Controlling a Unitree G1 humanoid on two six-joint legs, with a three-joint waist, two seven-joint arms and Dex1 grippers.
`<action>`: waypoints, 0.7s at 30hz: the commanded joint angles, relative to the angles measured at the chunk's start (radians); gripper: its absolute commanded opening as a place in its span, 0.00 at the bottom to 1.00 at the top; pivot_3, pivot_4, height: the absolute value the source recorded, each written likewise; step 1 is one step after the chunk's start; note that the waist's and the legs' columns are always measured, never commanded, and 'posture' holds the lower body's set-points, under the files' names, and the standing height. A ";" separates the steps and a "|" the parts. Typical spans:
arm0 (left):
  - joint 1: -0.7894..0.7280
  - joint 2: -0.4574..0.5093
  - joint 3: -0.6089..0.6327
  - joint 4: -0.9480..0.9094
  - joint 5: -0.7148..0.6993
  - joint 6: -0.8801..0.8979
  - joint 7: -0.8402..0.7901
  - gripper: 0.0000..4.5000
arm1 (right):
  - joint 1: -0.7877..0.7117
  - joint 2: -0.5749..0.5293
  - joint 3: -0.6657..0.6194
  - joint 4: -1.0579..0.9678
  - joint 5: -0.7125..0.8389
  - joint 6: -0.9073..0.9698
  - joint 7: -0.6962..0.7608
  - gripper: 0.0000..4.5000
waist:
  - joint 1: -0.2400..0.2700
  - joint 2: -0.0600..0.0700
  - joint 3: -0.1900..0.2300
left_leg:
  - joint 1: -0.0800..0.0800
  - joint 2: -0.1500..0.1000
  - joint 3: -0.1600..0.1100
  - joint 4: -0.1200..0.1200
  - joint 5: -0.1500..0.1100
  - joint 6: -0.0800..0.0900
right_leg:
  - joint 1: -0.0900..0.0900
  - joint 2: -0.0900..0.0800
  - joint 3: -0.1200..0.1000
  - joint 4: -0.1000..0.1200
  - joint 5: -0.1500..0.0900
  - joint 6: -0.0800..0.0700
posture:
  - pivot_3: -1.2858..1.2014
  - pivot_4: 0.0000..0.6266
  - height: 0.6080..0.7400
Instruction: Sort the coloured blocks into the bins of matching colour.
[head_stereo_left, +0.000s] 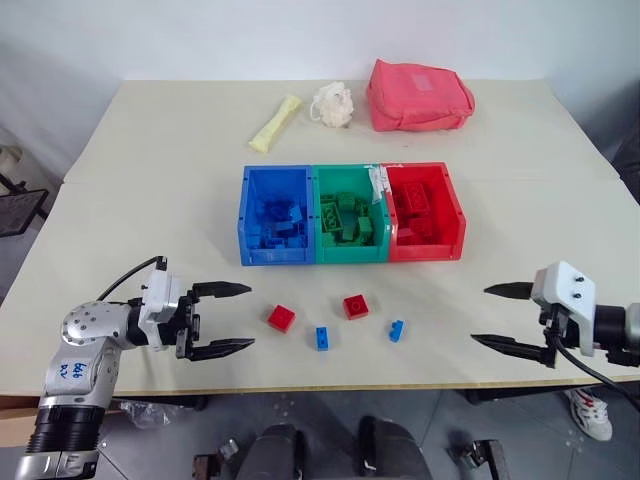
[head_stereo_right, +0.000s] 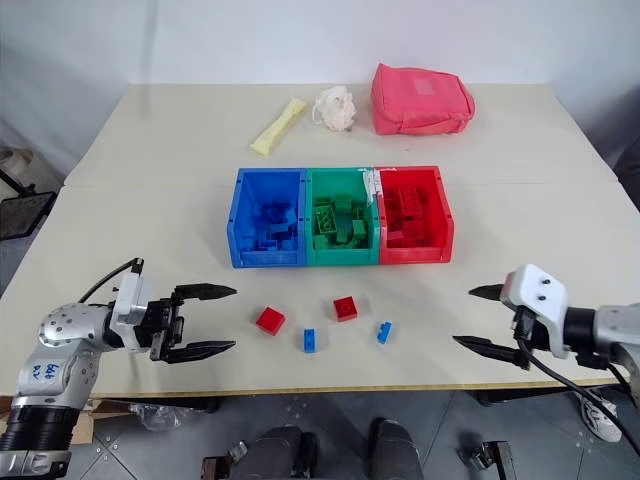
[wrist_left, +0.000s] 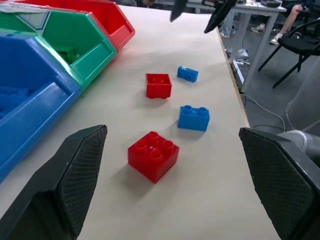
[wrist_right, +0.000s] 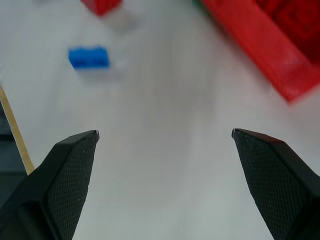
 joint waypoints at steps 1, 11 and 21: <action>0.058 0.000 0.026 -0.102 -0.039 0.018 0.030 1.00 | -0.055 0.015 0.067 -0.061 0.033 0.040 -0.008 0.99 | 0.000 0.000 0.000 | 0.000 0.000 0.000 0.000 0.000 0.000 | 0.000 0.000 0.000 0.000 0.000 0.000 | 0.52 0.24 1.00; 0.188 -0.009 0.052 -0.237 -0.070 0.050 0.109 1.00 | -0.189 0.086 0.281 -0.087 0.006 0.074 -0.022 0.99 | 0.002 0.000 0.000 | -0.001 0.001 -0.001 0.000 -0.001 -0.001 | 0.000 0.000 0.000 -0.001 0.000 -0.001 | 0.52 0.24 1.00; 0.237 -0.035 0.035 -0.296 -0.072 0.053 0.158 1.00 | -0.277 0.194 0.475 0.102 -0.137 -0.043 -0.013 0.99 | -0.002 0.000 0.000 | 0.000 0.001 0.000 0.000 -0.001 -0.001 | 0.000 0.001 0.000 -0.001 0.000 -0.001 | 0.52 0.24 1.00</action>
